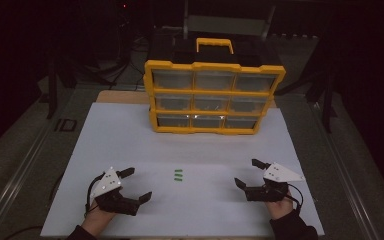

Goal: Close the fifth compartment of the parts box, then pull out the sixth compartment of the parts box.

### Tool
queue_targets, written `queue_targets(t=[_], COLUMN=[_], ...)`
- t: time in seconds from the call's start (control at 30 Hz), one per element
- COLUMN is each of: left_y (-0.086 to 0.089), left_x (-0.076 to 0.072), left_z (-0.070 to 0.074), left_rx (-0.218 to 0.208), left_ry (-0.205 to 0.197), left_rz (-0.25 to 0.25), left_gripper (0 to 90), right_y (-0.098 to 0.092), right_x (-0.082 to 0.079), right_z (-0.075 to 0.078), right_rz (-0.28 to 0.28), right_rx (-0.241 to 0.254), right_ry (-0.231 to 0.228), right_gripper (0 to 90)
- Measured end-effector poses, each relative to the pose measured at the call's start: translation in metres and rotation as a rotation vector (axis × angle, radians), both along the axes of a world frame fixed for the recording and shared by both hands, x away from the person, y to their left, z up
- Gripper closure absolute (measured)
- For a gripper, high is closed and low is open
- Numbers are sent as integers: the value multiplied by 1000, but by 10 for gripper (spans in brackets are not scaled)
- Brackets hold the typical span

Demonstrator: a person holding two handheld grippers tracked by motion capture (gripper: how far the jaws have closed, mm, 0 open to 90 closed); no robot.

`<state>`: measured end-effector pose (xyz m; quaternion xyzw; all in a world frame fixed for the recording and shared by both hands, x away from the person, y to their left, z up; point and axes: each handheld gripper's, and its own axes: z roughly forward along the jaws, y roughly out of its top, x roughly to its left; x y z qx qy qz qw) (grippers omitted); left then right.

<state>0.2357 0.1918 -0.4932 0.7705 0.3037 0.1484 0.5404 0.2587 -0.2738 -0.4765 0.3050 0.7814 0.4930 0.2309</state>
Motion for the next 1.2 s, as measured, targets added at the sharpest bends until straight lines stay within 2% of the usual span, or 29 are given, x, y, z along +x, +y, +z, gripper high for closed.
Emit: queue_targets(t=[0.1,0.13,0.2,0.27,0.57,0.77,1.2], left_y=[0,0,0,0,0,1,0], left_x=[0,0,0,0,1,1,0], left_z=[0,0,0,0,-1,-1,0], left_rx=[0,-1,-1,-2,-5,-4,-1], left_ry=[1,1,1,1,5,4,-1], left_rz=[0,-1,-1,-2,-2,-1,-4], left_gripper=[0,0,0,0,0,0,0], right_y=[-5,-8,-10,-12,-11,-14,-13], right_x=[-2,-3,-3,-3,-1,-1,-2], right_z=[-2,-3,-3,-5,-8,-7,-6], right_rz=[-4,-9,-8,-20,-14,-7,-19], right_rx=[-6,3,11,4,13,49,29], right_ry=[-21,-44,-49,-79,-53,-36,-42], right_gripper=[109,109,108,107,106,106,106])
